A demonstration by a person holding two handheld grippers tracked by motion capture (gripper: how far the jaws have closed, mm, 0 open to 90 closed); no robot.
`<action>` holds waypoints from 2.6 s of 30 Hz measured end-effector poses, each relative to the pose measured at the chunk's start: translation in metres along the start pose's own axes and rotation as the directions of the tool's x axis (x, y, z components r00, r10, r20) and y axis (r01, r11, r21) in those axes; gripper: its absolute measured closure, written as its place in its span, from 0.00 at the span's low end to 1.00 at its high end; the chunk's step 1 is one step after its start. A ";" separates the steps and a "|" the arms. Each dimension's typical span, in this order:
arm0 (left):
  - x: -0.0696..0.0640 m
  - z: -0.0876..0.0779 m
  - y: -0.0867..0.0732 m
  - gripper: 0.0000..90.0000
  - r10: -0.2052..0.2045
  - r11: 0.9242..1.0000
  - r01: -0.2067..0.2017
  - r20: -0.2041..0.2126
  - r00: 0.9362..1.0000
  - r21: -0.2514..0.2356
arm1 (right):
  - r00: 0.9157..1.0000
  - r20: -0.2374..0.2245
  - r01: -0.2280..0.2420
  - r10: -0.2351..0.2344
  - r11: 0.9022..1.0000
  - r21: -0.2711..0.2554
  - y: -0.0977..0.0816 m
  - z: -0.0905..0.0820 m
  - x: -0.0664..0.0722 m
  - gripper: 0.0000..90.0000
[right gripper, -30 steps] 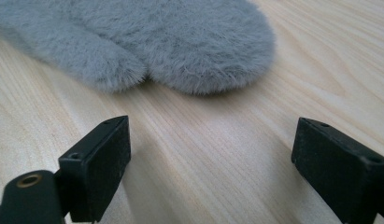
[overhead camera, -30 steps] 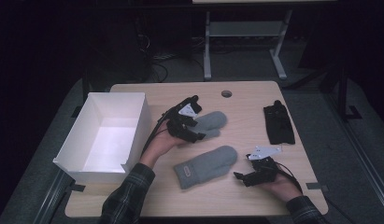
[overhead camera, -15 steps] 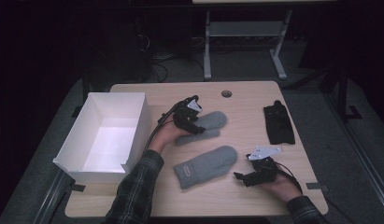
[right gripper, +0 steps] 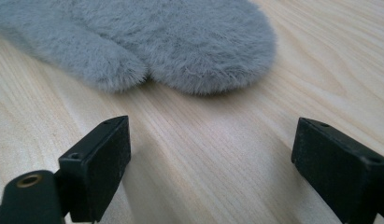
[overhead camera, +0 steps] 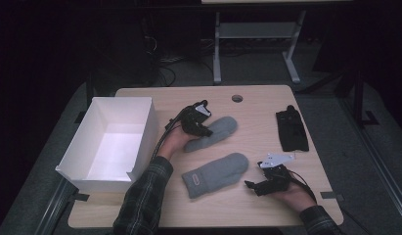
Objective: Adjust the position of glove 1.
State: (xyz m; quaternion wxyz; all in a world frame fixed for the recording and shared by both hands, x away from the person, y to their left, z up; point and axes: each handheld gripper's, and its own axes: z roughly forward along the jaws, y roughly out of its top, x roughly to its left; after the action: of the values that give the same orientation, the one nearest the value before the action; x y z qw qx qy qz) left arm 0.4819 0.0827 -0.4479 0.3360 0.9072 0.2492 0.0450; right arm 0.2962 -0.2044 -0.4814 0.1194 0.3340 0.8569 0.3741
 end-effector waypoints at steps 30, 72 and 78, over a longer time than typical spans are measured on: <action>-0.073 -0.082 0.002 0.90 -0.030 0.999 0.033 0.058 0.998 -0.042 | 1.000 0.002 0.008 -0.008 1.000 0.001 0.000 0.000 0.000 0.13; -0.133 -0.058 -0.026 0.88 0.022 0.999 -0.028 0.126 0.992 0.041 | 1.000 0.002 0.005 -0.005 1.000 0.000 0.000 0.000 0.000 0.13; -0.136 -0.058 -0.025 0.79 0.027 1.000 -0.029 0.141 0.990 0.007 | 1.000 0.002 0.008 -0.008 1.000 0.000 0.000 0.000 0.000 0.13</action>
State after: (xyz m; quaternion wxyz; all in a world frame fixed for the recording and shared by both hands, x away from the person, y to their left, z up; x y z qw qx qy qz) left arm 0.3383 0.0675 -0.4070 0.3478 0.9131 0.2122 -0.0156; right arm 0.2967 -0.2044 -0.4815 0.1216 0.3312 0.8581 0.3731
